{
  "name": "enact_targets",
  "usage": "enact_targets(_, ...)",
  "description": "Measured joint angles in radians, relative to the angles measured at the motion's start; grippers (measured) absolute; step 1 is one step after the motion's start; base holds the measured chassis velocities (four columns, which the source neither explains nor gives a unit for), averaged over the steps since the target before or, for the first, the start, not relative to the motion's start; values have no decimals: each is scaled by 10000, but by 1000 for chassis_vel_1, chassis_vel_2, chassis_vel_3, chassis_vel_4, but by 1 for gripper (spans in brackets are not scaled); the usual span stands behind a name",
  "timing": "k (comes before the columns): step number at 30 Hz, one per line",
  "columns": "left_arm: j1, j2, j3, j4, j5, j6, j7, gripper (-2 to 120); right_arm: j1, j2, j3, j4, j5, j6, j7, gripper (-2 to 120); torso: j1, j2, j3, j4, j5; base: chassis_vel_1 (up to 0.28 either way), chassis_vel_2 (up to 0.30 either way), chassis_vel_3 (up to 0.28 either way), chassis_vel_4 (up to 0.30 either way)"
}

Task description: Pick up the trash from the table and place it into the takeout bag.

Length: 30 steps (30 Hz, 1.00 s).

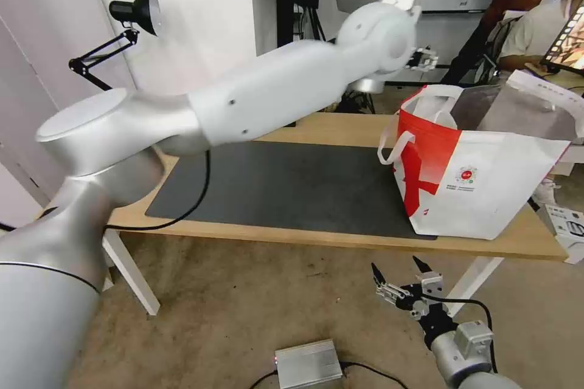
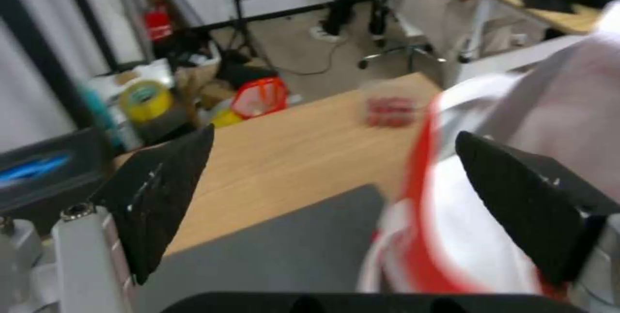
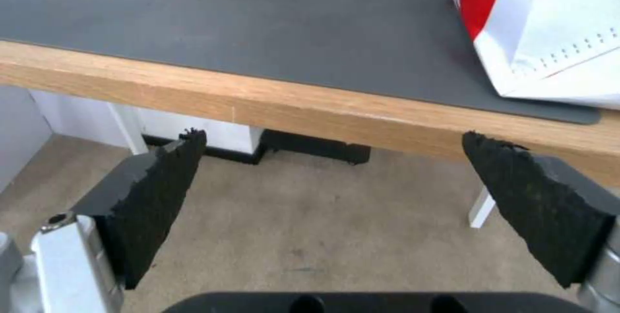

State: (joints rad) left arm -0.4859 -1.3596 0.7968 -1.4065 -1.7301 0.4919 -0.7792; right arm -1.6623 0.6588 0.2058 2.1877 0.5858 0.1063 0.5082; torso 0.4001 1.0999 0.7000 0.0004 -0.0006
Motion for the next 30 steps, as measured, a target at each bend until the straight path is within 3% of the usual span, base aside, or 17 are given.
enact_targets(4, 372, 915, 0, -983, 78, -177, -254, 100, 0, 0, 0, 0, 0, 0, 0, 100, -1, 0, 0, -1, -1, 0, 0, 0, 0)
enact_targets(6, 1180, 2273, -153, -2336, 331, -390, -361, 100, 0, 0, 0, 1, 0, 0, 0, 100, -1, 0, 0, -4, 2, 0, 0, 0, 0)
enact_targets(8, 1260, 2377, -169, -2441, 373, -417, -369, 100, 0, 0, 0, 0, 0, 0, 0, 100, -1, 0, 0, -4, 2, 0, 0, 0, 0)
enact_targets(12, 2198, 3821, -403, -3732, 869, -769, -415, 100, 0, 0, 0, 1, 0, 0, 0, 100, -1, 0, 0, -5, 2, 0, 0, 0, 0)
enact_targets(13, 2198, 3821, -403, -3732, 869, -769, -415, 100, 0, 0, 0, 1, 0, 0, 0, 100, -1, 0, 0, -5, 2, 0, 0, 0, 0)
enact_targets(16, 2780, 4858, -704, -4508, 1108, -826, -445, 100, 0, 0, 0, 0, 0, 0, -1, 100, -1, 0, 0, -3, 0, 0, 0, 0, 0)
enact_targets(17, 3203, 5485, -1034, -4941, 1283, -848, -400, 100, 0, 0, 0, 1, 0, 0, 0, 100, -1, 1, -1, -2, 3, 0, 0, 0, 0)
enact_targets(18, 3203, 5485, -1034, -4941, 1283, -848, -400, 100, 0, 0, 0, 1, 0, 0, 0, 100, -1, 1, -1, -2, 3, 0, 0, 0, 0)
enact_targets(21, 4594, 6599, -1891, -5706, 1854, -1019, -54, 100, 0, 0, 0, 0, 0, 0, 1, 100, -1, 1, -1, -6, 1, 0, 0, 0, 0)
enact_targets(22, 4594, 6599, -1891, -5706, 1854, -1019, -54, 100, 0, 0, 0, 0, 0, 0, 1, 100, -1, 1, -1, -6, 1, 0, 0, 0, 0)
enact_targets(26, 7612, 8012, -3866, -6812, 3338, -1378, 491, 100, 0, 0, 0, 0, 0, 0, 0, 100, -3, 1, -1, -1, 0, 0, 0, 0, 0)
enact_targets(27, 7612, 8012, -3866, -6812, 3338, -1378, 491, 100, 0, 0, 0, 0, 0, 0, 0, 100, -3, 1, -1, -1, 0, 0, 0, 0, 0)
enact_targets(29, 9158, 8400, -4933, -7162, 4071, -1509, 678, 100, 0, 0, 0, 0, 0, 0, 1, 100, -4, 3, -3, 4, 7, 0, 0, 0, 0)
enact_targets(30, 9630, 8452, -5095, -7216, 4176, -1511, 724, 100, 0, 0, 0, 0, 0, 0, 0, 100, -4, 2, -2, 4, 3, 0, 0, 0, 0)
